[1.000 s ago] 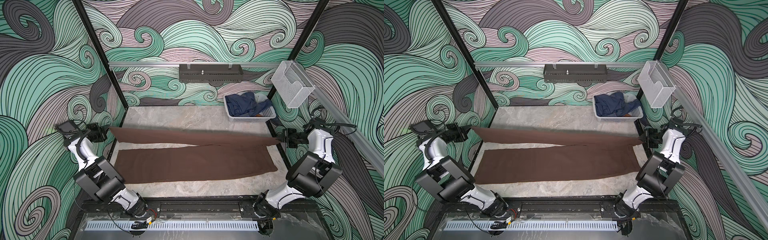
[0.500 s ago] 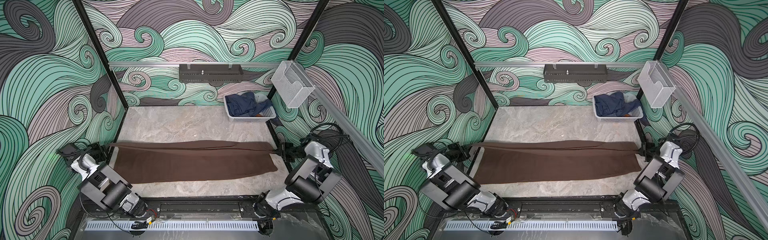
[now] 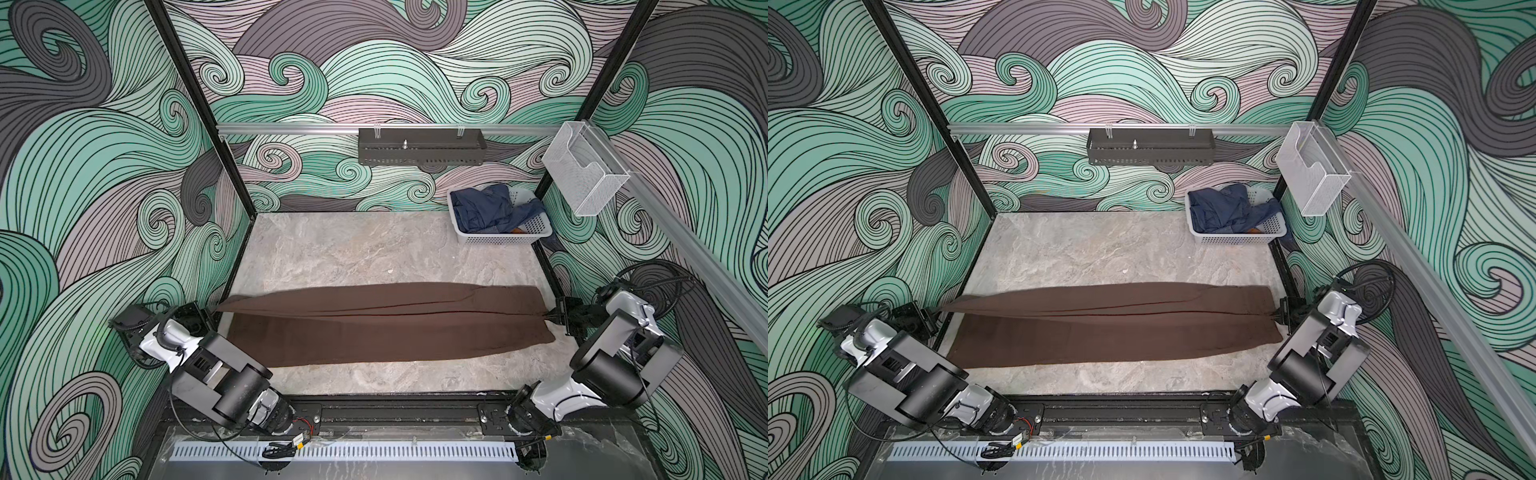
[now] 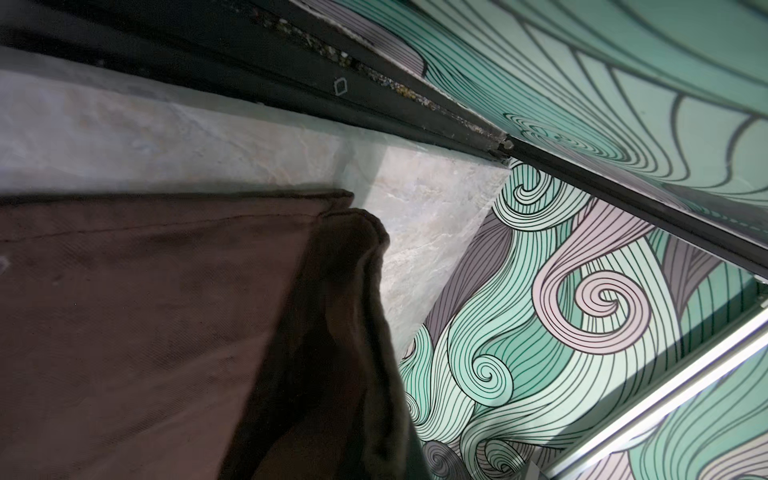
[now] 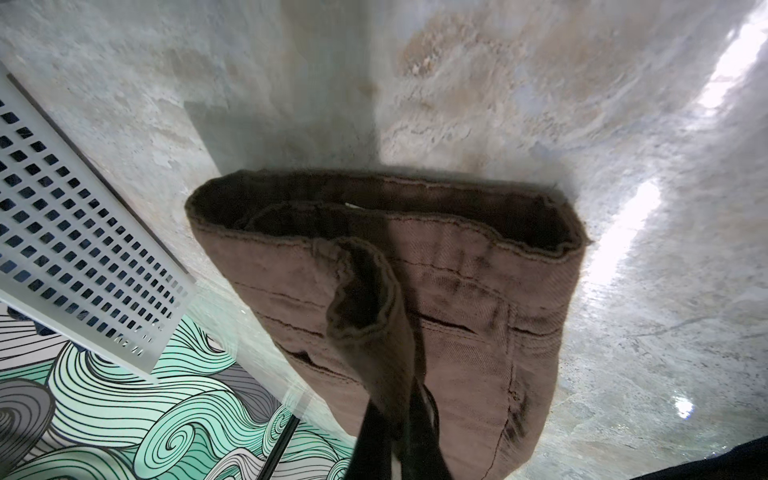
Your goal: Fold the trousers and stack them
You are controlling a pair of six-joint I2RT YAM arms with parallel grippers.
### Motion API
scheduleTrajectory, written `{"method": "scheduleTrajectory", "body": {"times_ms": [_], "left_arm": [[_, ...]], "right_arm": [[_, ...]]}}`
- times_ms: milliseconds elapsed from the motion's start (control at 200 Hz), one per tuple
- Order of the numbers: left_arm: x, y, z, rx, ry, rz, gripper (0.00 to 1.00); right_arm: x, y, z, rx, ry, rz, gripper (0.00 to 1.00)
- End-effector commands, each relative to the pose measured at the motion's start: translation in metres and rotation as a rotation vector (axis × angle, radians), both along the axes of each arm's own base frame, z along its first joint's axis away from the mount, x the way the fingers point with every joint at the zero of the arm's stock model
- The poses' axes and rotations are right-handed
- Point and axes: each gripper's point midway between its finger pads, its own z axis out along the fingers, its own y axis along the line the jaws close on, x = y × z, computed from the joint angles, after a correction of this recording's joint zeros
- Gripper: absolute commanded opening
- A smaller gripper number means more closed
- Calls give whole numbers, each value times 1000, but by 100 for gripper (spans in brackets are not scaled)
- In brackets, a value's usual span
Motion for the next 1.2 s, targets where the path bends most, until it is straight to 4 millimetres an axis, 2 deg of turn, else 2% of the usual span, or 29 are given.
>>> {"method": "scheduleTrajectory", "body": {"times_ms": [0, 215, 510, 936, 1196], "left_arm": [[-12, 5, 6, 60, 38, 22, 0], [-22, -6, 17, 76, 62, 36, 0], [-42, -15, 20, 85, 123, 74, 0], [-61, -12, -12, 95, 220, 88, 0], [-62, -8, -35, 82, 251, 80, 0]], "right_arm": [[-7, -6, 8, -45, 16, -7, 0], [-14, -7, 27, -80, 32, -9, 0], [-26, -8, 15, -89, 91, -13, 0], [-39, -11, -16, -86, 196, 10, 0], [-41, -6, -33, -67, 213, 12, 0]]}}
